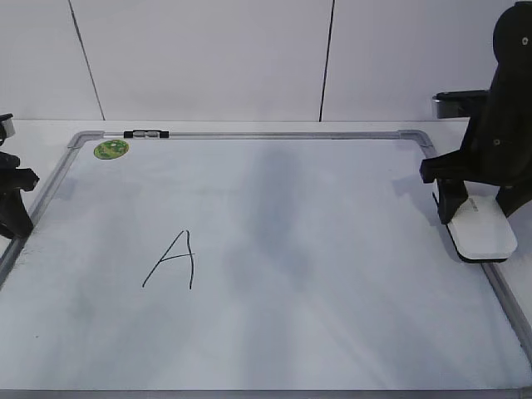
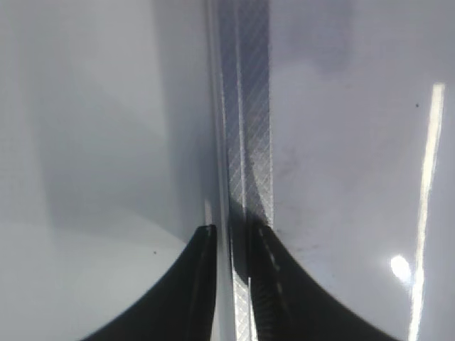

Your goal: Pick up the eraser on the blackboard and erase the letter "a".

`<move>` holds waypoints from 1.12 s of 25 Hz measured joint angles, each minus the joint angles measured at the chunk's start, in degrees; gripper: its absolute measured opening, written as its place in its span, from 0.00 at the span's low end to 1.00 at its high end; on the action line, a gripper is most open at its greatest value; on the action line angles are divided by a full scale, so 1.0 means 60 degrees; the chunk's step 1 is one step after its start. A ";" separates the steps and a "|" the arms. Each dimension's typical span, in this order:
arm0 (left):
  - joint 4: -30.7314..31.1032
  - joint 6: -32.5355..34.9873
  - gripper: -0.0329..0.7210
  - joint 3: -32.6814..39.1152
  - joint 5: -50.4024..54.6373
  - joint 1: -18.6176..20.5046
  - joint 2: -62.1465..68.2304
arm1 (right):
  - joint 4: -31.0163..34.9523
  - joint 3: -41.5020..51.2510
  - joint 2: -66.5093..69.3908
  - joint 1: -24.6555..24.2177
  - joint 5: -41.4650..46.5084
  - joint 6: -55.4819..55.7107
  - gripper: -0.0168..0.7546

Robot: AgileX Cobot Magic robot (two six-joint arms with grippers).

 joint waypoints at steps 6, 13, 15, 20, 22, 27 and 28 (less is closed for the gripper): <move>0.0000 0.0000 0.21 0.0000 0.0000 0.0000 0.0000 | 0.0035 0.0000 0.0000 0.0000 -0.0505 0.0000 0.76; 0.0000 0.0000 0.21 0.0000 0.0000 0.0000 0.0000 | 0.0077 0.0000 0.0039 0.0000 -0.1073 0.0000 0.76; 0.0000 0.0000 0.21 0.0000 0.0000 0.0000 0.0000 | 0.0077 0.0000 0.0124 0.0000 -0.1111 -0.0018 0.76; 0.0000 0.0000 0.21 0.0000 0.0000 0.0000 0.0000 | 0.0160 0.0000 0.0524 0.0000 -0.1187 -0.0253 0.76; 0.0000 0.0000 0.21 0.0000 0.0000 0.0000 0.0000 | 0.0314 0.0000 0.0545 0.0000 -0.1270 -0.0398 0.76; 0.0000 0.0000 0.21 0.0000 0.0000 0.0000 0.0000 | 0.0703 0.0000 0.0545 0.0000 -0.1461 -0.0709 0.79; 0.0000 0.0000 0.21 0.0000 0.0000 0.0000 0.0000 | 0.0721 0.0000 0.0545 0.0000 -0.1483 -0.0741 0.79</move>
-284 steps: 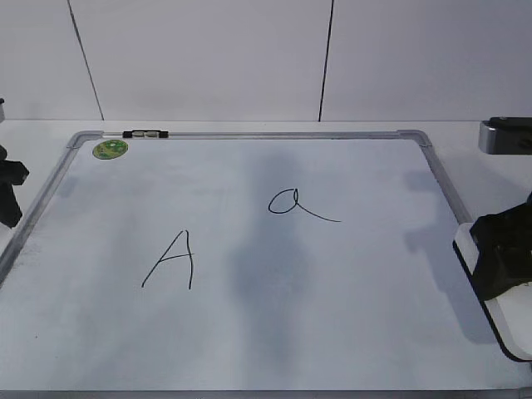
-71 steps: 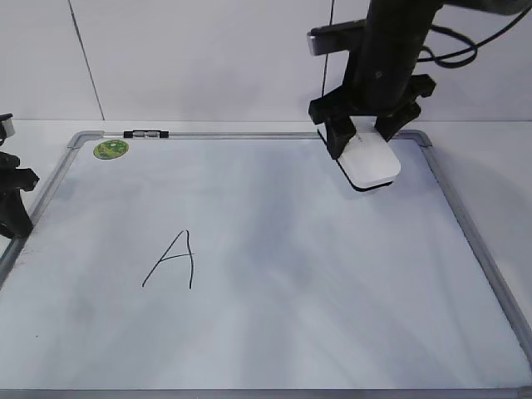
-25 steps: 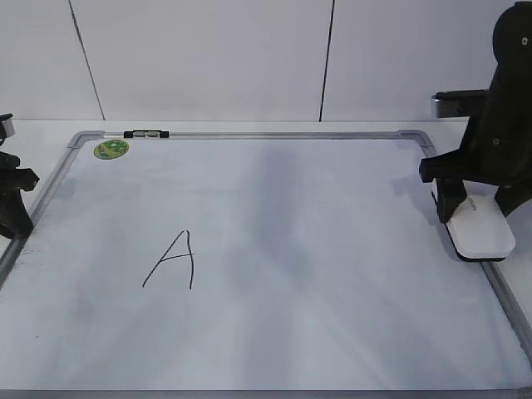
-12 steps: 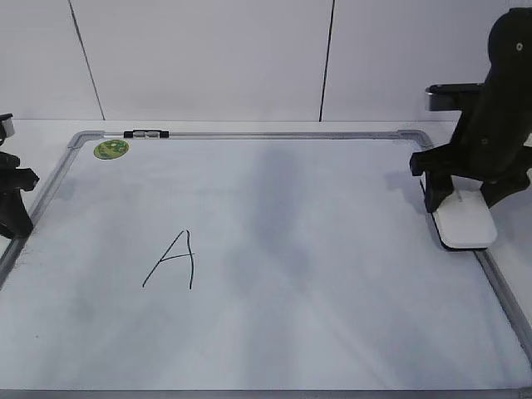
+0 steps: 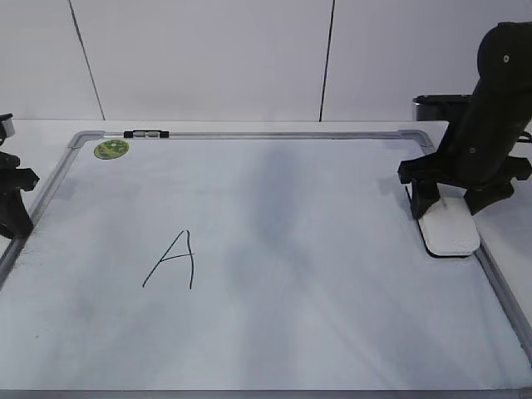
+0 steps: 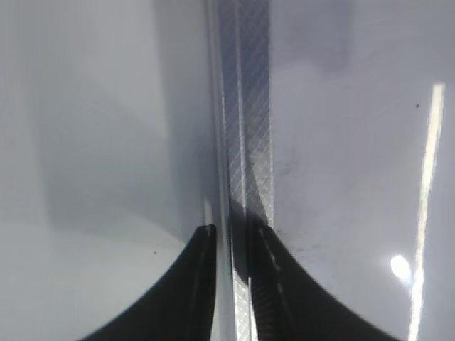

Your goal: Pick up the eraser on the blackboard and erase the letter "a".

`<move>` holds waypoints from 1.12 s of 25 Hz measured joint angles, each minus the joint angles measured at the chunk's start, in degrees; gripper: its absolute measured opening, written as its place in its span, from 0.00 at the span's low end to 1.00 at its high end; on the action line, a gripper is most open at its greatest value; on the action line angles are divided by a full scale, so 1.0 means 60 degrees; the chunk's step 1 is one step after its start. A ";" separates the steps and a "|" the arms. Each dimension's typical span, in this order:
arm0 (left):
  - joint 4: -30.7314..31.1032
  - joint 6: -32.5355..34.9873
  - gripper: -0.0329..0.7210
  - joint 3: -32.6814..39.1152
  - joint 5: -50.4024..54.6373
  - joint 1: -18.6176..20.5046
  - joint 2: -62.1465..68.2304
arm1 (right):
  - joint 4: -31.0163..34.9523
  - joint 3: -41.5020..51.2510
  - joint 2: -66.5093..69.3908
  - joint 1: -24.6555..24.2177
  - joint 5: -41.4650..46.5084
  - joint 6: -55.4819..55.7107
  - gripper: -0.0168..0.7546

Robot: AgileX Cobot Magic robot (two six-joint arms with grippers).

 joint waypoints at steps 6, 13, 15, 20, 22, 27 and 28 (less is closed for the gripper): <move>0.0000 0.0000 0.21 0.0000 0.0000 0.0000 0.0000 | -0.0079 0.0000 0.0000 0.0000 -0.0021 -0.0001 0.80; 0.0000 0.0000 0.21 0.0000 0.0000 0.0000 0.0000 | -0.0192 -0.0719 0.0000 0.0000 0.0540 -0.0001 0.80; 0.0000 0.0000 0.21 0.0000 0.0000 0.0000 0.0000 | -0.0243 -0.1202 0.0000 0.0000 0.1047 -0.0001 0.80; 0.0000 0.0000 0.22 0.0000 0.0000 0.0000 0.0000 | -0.0398 -0.2069 0.0000 0.0000 0.2471 -0.0039 0.80; 0.0000 0.0000 0.23 0.0000 0.0000 0.0000 0.0000 | -0.0398 -0.2124 -0.0017 0.0000 0.2725 -0.0085 0.80; 0.0122 0.0000 0.37 0.0000 -0.0017 0.0000 0.0000 | -0.0339 -0.2124 -0.0034 0.0018 0.2873 -0.0165 0.80; 0.0167 0.0000 0.41 0.0000 -0.0036 0.0000 0.0000 | -0.0339 -0.2124 -0.0034 0.0018 0.2873 -0.0165 0.80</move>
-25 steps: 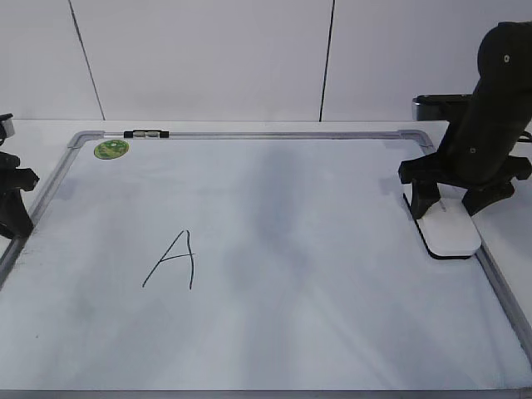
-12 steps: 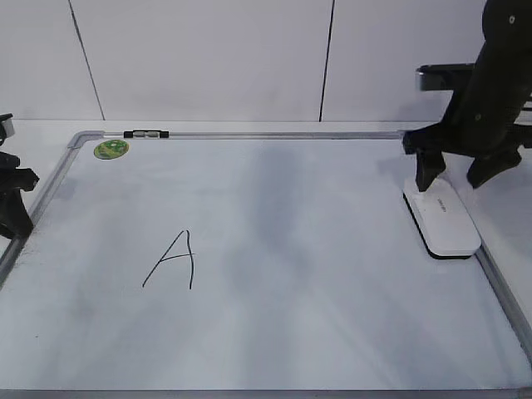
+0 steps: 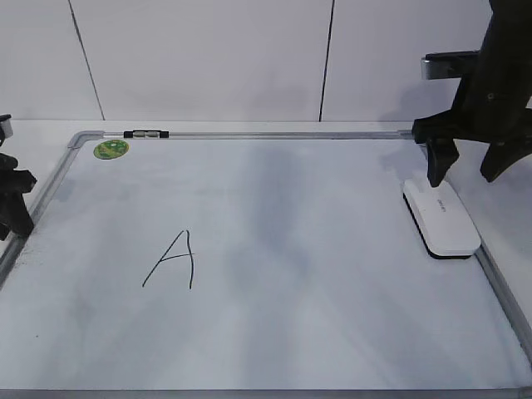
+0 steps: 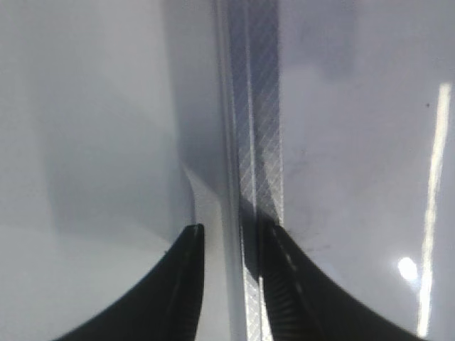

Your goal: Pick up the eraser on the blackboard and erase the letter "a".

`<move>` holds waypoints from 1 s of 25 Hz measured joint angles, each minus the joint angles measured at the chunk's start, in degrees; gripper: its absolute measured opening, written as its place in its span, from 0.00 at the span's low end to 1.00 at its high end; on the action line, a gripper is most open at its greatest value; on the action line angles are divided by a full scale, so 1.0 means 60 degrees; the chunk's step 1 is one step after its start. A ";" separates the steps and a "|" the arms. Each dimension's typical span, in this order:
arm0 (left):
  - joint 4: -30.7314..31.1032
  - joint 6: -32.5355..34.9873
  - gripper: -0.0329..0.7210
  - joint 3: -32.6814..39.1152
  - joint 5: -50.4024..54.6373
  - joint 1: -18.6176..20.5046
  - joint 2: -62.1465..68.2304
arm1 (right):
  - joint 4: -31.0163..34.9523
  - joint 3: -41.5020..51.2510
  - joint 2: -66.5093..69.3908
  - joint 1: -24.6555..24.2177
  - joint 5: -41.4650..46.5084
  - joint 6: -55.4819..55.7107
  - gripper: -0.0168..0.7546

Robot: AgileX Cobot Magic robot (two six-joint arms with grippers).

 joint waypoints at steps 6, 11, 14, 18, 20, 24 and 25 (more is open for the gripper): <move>0.0130 0.0000 0.57 0.0034 0.0038 0.0000 -0.0114 | 0.0065 0.0000 0.0000 0.0000 0.0023 -0.0071 0.79; 0.0330 0.0000 0.58 -0.0428 0.1024 0.0000 -0.0808 | 0.0202 0.0000 -0.0233 0.0013 0.0085 -0.0197 0.79; 0.0330 -0.0080 0.58 -0.0603 0.1589 0.0000 -0.1707 | 0.0226 0.0000 -0.0622 0.0127 0.0098 -0.0233 0.79; 0.0370 -0.0385 0.58 -0.0625 0.2131 0.0000 -0.3159 | 0.0193 0.0000 -0.1302 0.0442 0.0134 -0.0255 0.79; 0.0388 -0.0470 0.58 -0.0625 0.2294 0.0000 -0.4019 | 0.0171 0.0000 -0.1694 0.0596 0.0146 -0.0259 0.79; 0.0388 -0.0713 0.58 -0.0643 0.2724 -0.0051 -0.5288 | 0.0151 0.0208 -0.2579 0.0807 0.0183 -0.0280 0.79; 0.0388 -0.0764 0.58 -0.0643 0.2816 -0.0101 -0.5517 | 0.0151 0.0362 -0.2813 0.0831 0.0183 -0.0280 0.79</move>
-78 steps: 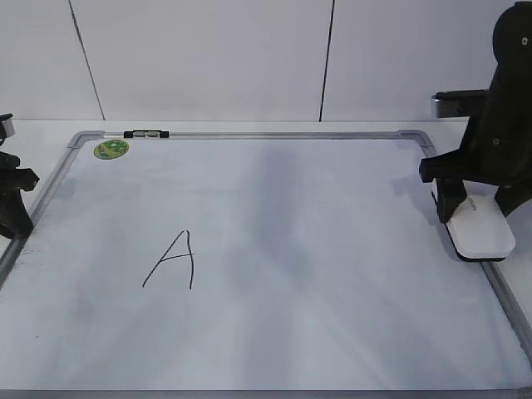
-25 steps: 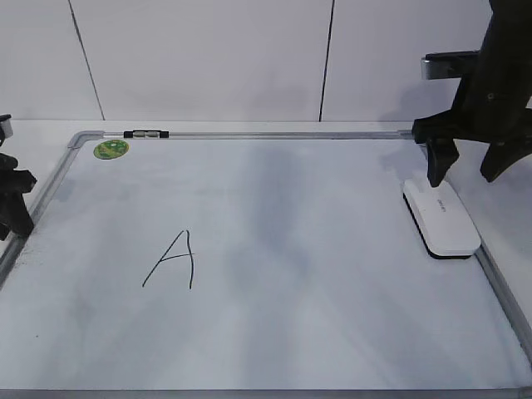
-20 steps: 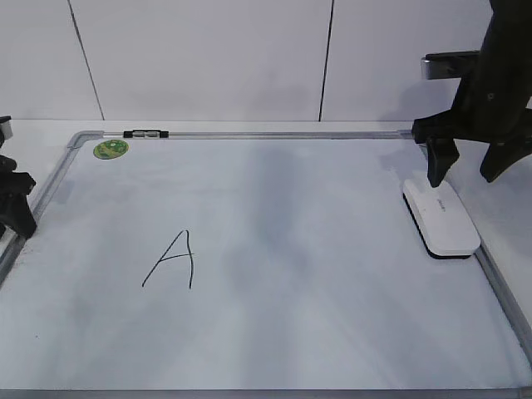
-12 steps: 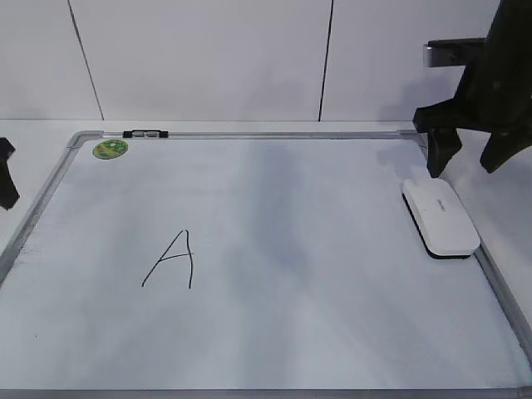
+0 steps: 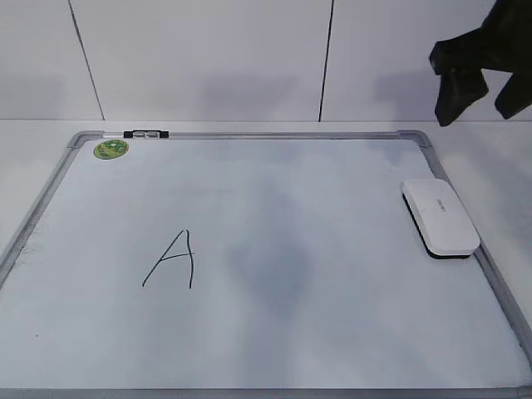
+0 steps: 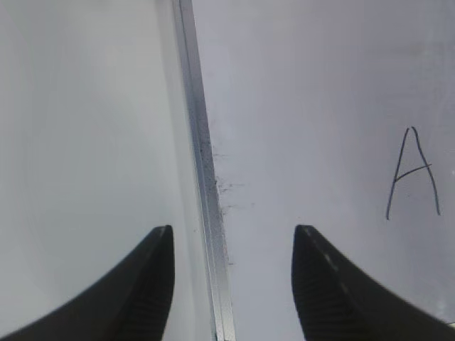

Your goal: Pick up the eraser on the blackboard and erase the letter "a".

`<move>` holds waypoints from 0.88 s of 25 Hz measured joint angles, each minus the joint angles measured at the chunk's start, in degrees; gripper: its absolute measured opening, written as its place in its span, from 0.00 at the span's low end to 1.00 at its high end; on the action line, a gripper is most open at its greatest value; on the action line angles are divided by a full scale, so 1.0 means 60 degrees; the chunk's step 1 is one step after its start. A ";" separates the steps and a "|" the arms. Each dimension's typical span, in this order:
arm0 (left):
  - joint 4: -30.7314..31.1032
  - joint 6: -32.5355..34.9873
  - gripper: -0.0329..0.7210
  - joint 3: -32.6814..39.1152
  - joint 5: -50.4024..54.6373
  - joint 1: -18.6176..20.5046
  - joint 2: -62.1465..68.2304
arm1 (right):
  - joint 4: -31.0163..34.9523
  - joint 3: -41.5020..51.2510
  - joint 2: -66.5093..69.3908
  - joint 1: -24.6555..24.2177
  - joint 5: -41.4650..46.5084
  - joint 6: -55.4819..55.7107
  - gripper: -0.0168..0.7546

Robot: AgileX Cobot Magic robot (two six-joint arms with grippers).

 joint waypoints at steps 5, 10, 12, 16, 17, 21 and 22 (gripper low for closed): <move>0.0000 -0.0241 0.58 0.0069 0.0148 -0.0324 -0.1092 | -0.0059 0.1477 -0.1770 0.0055 0.0051 0.0179 0.79; 0.0000 -0.0617 0.58 0.1146 0.0161 -0.0693 -0.2539 | -0.0260 0.3384 -0.4098 0.0055 0.0089 0.0194 0.79; 0.0000 -0.0763 0.58 0.1889 0.0169 -0.0813 -0.3211 | -0.0329 0.4145 -0.4988 0.0055 0.0071 0.0217 0.79; 0.0000 -0.0860 0.58 0.3608 0.0185 -0.0866 -0.4843 | -0.0355 0.5541 -0.6884 0.0055 -0.0077 0.0216 0.79; 0.0000 -0.0860 0.58 0.4012 0.0185 -0.0866 -0.5233 | -0.0373 0.5912 -0.7316 0.0055 -0.0125 0.0216 0.79; 0.0055 -0.0882 0.58 0.5832 0.0207 -0.0866 -0.7237 | -0.0413 0.7232 -0.9413 0.0055 -0.0369 0.0216 0.79; 0.0105 -0.0882 0.58 0.6251 0.0187 -0.0866 -0.7653 | -0.0463 0.7492 -0.9820 0.0055 -0.0413 0.0216 0.79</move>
